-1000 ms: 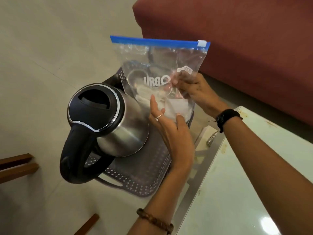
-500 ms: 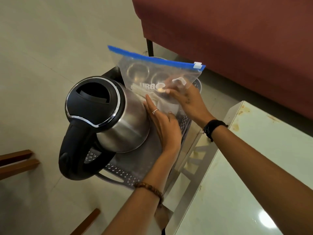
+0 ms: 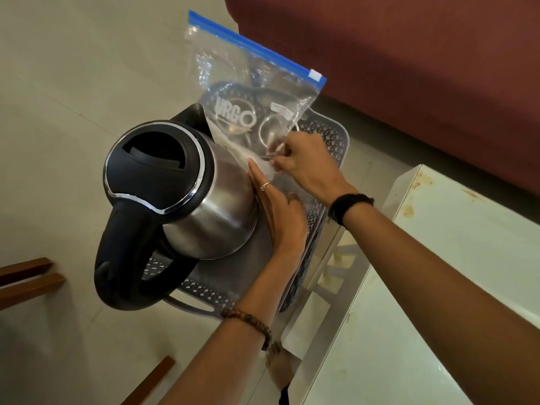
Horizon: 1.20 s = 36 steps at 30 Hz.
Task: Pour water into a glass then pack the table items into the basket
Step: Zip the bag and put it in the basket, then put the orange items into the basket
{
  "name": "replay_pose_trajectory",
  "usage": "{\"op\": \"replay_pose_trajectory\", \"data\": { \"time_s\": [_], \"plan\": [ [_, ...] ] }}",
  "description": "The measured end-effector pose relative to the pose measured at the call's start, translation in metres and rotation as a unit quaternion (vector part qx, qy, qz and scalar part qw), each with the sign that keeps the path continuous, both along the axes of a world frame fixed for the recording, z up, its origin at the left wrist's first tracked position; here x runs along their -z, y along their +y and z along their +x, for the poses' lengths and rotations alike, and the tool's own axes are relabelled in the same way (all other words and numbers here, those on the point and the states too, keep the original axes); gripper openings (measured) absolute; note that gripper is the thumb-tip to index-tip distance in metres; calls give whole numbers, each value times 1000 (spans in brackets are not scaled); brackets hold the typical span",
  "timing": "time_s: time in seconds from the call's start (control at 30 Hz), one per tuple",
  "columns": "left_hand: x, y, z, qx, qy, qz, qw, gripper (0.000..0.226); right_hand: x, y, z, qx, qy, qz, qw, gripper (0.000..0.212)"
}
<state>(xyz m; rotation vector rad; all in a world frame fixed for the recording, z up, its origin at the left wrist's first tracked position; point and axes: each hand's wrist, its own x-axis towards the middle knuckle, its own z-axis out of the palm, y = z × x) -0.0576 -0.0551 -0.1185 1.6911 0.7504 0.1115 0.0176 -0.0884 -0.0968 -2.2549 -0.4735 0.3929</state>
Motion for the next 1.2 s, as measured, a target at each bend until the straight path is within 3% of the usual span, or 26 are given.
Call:
{"op": "replay_pose_trajectory", "data": {
  "time_s": [0.1,0.23,0.33,0.43,0.63,0.8,0.97,1.1,1.2],
  "plan": [
    [-1,3,3,6,-2,4,1000,88,3,7,7,-5,88,67,994,19],
    [-1,7,5,22,23,4,999,83,6,-9,-2,61,187,176,965,28],
    [-5,4,0,31,33,20,999,76,6,-30,-25,150,168,214,950,32],
    [-17,-10,-18,40,6,14,999,60,-1,-58,-58,222,92,228,943,20],
    [-34,-78,-91,176,-104,104,973,33,0,-141,-148,314,65,201,926,13],
    [-15,-166,-164,349,-32,112,930,29,21,-251,-234,403,137,156,891,14],
    [8,-272,-234,509,14,156,846,30,36,-381,-328,466,194,89,859,17],
    [16,-367,-284,595,31,171,785,28,33,-475,-395,495,209,55,841,16],
    [16,-439,-315,623,26,176,762,24,26,-540,-439,512,216,29,831,15]
  ]
}}
